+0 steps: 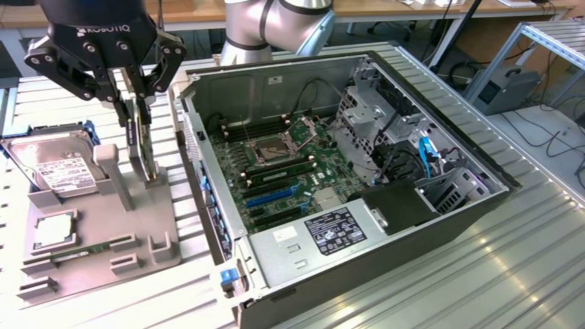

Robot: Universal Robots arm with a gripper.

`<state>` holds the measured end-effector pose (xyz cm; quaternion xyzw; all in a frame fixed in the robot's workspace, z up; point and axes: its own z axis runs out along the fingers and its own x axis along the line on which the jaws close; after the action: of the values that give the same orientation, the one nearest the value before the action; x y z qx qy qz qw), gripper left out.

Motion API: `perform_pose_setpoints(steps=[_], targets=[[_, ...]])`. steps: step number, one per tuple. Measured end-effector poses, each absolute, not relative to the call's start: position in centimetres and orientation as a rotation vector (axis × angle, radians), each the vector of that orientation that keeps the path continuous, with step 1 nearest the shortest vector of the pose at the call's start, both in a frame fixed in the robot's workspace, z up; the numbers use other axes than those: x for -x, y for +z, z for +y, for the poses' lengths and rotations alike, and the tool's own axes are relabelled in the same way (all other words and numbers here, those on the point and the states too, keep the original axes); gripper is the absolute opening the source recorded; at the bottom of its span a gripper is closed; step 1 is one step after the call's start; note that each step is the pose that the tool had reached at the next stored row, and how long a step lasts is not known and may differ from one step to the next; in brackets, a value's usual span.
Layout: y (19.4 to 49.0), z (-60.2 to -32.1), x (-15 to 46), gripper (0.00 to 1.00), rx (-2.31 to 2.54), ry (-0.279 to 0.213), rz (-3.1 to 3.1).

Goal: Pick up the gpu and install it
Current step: 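Pick up the gpu and move the gpu toward the slot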

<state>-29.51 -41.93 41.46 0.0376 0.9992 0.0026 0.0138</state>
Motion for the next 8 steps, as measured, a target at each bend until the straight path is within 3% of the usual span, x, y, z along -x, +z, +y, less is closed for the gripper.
perform_pose_setpoints(steps=[8], targets=[[41.46,-41.93,28.75,0.27,-0.117,0.005,3.112]])
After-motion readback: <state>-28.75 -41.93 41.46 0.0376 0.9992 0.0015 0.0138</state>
